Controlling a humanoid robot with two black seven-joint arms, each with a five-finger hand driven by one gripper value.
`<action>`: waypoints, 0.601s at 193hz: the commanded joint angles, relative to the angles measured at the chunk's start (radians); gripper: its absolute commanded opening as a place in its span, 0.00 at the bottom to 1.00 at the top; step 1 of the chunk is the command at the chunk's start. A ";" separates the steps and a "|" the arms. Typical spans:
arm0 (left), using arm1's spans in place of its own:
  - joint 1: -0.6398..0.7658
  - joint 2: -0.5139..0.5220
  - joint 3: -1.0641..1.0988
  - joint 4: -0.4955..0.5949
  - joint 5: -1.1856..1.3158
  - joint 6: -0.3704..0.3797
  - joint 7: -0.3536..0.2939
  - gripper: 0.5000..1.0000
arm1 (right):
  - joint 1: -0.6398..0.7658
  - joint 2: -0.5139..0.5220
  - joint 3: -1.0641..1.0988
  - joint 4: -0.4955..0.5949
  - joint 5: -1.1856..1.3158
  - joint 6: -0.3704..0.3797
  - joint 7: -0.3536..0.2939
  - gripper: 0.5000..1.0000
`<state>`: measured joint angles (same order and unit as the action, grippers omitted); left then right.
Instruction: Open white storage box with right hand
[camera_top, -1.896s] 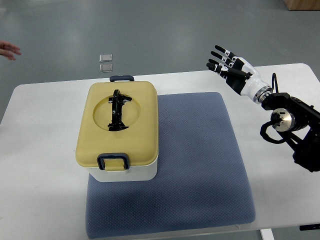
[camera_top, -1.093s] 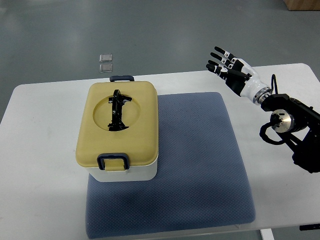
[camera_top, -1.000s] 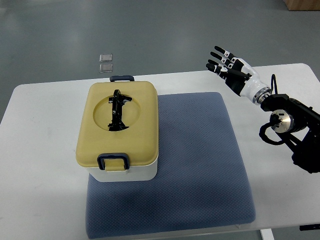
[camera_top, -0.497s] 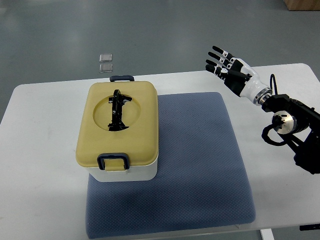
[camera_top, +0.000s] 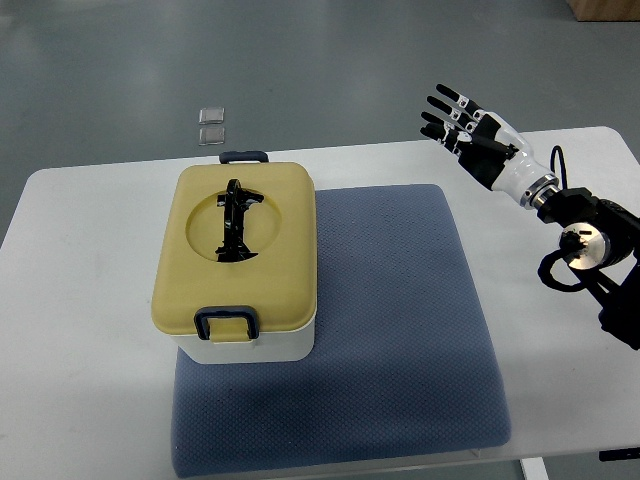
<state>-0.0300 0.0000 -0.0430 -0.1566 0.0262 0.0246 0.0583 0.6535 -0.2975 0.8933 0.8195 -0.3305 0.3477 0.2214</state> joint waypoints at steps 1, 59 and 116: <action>0.001 0.000 0.000 -0.001 0.000 0.000 0.000 1.00 | 0.000 0.000 -0.005 -0.002 -0.002 -0.018 0.000 0.86; 0.001 0.000 0.000 -0.001 0.000 0.000 0.000 1.00 | 0.005 -0.002 0.001 -0.002 0.005 -0.006 0.007 0.86; 0.001 0.000 0.000 0.000 0.000 0.000 0.000 1.00 | 0.086 -0.086 -0.097 -0.002 0.008 0.086 0.024 0.86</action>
<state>-0.0293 0.0000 -0.0430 -0.1568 0.0261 0.0246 0.0583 0.6997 -0.3546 0.8516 0.8176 -0.3240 0.4161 0.2340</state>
